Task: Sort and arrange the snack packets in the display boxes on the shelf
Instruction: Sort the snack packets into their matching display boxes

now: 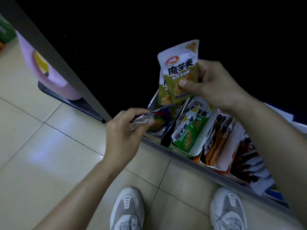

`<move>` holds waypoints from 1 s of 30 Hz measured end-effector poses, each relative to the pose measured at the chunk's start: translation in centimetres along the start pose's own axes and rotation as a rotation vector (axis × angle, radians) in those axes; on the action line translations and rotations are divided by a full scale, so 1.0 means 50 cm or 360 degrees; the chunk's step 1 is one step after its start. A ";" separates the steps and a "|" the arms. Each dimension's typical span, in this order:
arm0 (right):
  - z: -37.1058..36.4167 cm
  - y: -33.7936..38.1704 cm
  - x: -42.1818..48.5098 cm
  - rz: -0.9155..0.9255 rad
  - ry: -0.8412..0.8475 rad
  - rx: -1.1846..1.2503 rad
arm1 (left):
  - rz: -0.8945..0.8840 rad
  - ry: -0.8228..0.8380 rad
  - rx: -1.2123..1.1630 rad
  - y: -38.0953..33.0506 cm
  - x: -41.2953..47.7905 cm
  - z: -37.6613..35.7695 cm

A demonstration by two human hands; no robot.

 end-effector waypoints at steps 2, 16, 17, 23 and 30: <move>-0.007 0.008 0.014 0.0052 -0.0042 0.0045 | 0.0104 -0.0022 -0.0078 0.008 0.003 0.003; -0.013 -0.050 0.009 0.0178 -0.0278 -0.0428 | 0.0110 -0.0044 -0.0036 0.011 -0.008 -0.013; -0.004 -0.043 0.006 0.0213 -0.0359 -0.0461 | 0.0130 -0.0050 -0.0046 0.014 -0.008 -0.014; -0.035 -0.030 -0.045 0.0051 0.0143 -0.0801 | 0.0219 -0.0132 -0.0042 0.022 -0.007 -0.011; -0.080 -0.043 -0.074 0.0079 0.0408 -0.1252 | 0.0071 -0.0435 0.0306 -0.011 -0.011 0.011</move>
Point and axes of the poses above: each hand's wrist, its own x-axis towards the middle knuckle, its own z-axis out of the back of the hand, y = z × x, the point moved 7 cm from there along x, towards the middle knuckle, and after that the axes turned 8 degrees about z, right-handed, at the moved point
